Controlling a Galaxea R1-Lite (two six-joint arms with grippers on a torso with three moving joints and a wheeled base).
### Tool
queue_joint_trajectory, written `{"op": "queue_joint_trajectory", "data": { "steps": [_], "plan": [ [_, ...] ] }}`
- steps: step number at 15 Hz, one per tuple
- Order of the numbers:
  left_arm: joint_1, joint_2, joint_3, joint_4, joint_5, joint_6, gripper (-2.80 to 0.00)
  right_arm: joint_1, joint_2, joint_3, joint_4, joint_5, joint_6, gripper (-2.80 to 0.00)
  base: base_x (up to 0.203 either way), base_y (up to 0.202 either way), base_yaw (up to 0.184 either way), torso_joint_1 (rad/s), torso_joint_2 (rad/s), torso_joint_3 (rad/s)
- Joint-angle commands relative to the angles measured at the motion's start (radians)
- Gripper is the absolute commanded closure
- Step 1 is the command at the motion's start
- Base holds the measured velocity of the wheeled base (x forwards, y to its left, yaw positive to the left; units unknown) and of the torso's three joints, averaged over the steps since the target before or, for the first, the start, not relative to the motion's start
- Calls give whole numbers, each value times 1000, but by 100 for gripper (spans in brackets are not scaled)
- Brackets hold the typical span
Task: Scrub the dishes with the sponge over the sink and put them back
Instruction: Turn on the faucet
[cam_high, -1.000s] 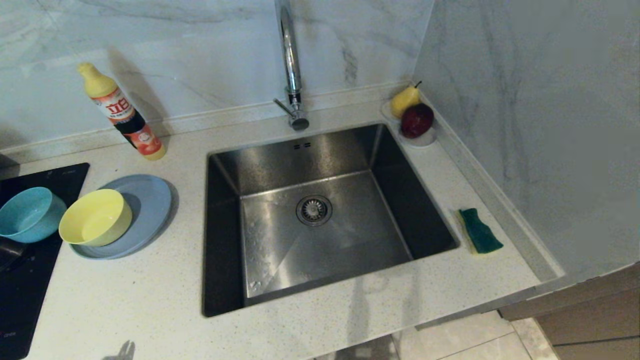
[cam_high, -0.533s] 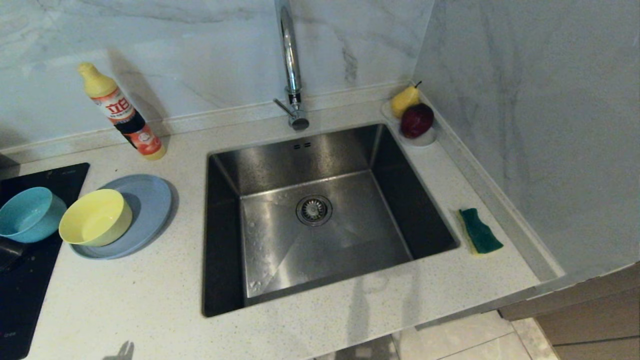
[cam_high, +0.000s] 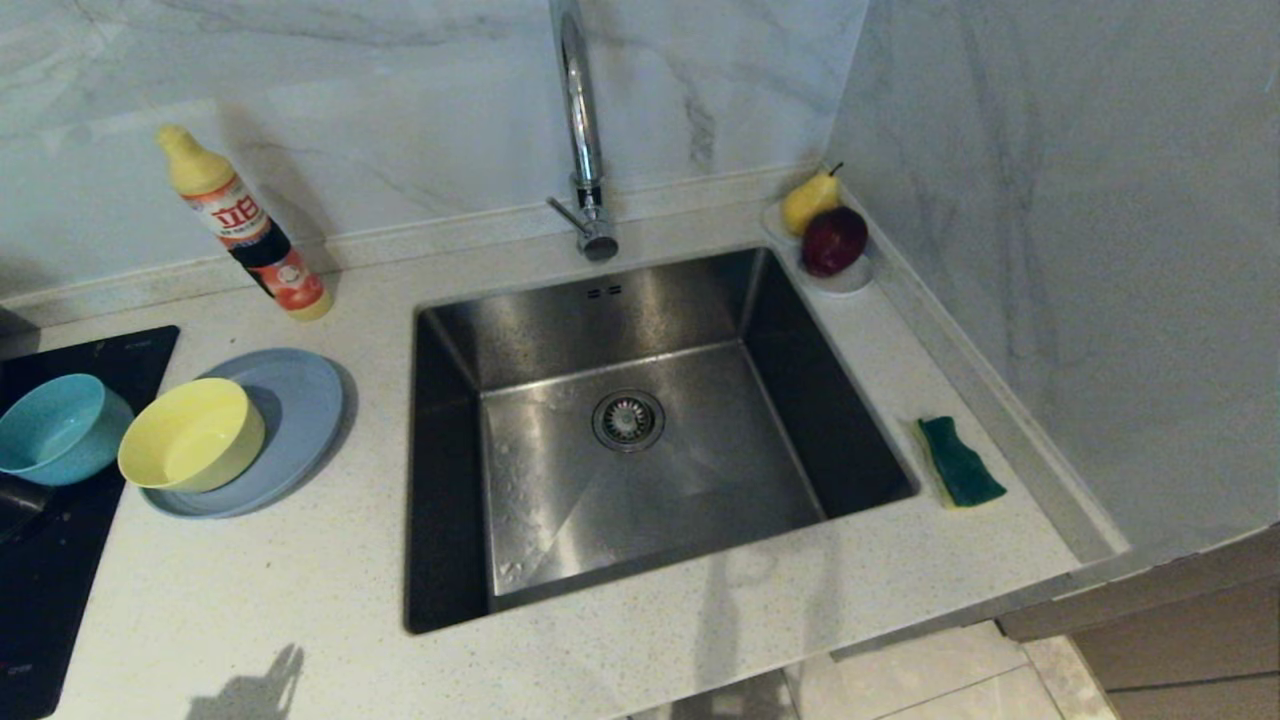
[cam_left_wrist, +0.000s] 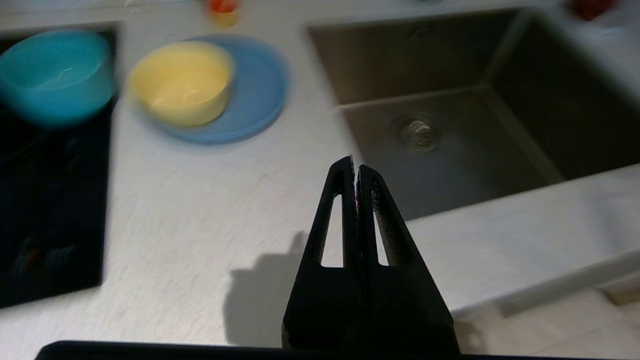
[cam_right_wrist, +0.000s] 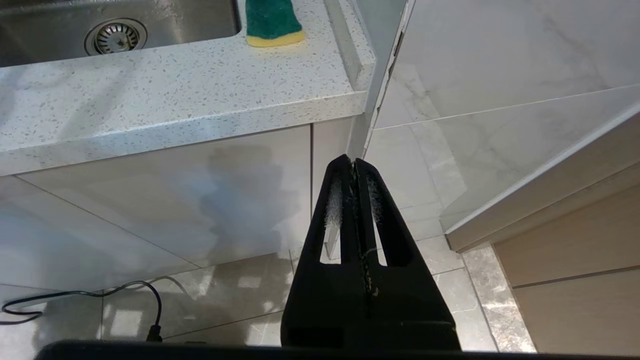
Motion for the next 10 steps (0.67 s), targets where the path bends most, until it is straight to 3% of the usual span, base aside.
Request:
{"op": "queue_joint_trajectory", "data": {
  "steps": [1, 7, 10],
  "plan": [
    [0, 252, -177, 20, -65, -18, 0, 0, -2, 0, 0, 0, 1, 0, 0, 0, 0, 0, 0, 0],
    [0, 967, -584, -57, -216, -166, 0, 0, -2, 0, 0, 0, 1, 0, 0, 0, 0, 0, 0, 0],
    [-6, 1280, -818, -132, -295, -298, 0, 0, -2, 0, 0, 0, 1, 0, 0, 0, 0, 0, 0, 0]
  ]
}}
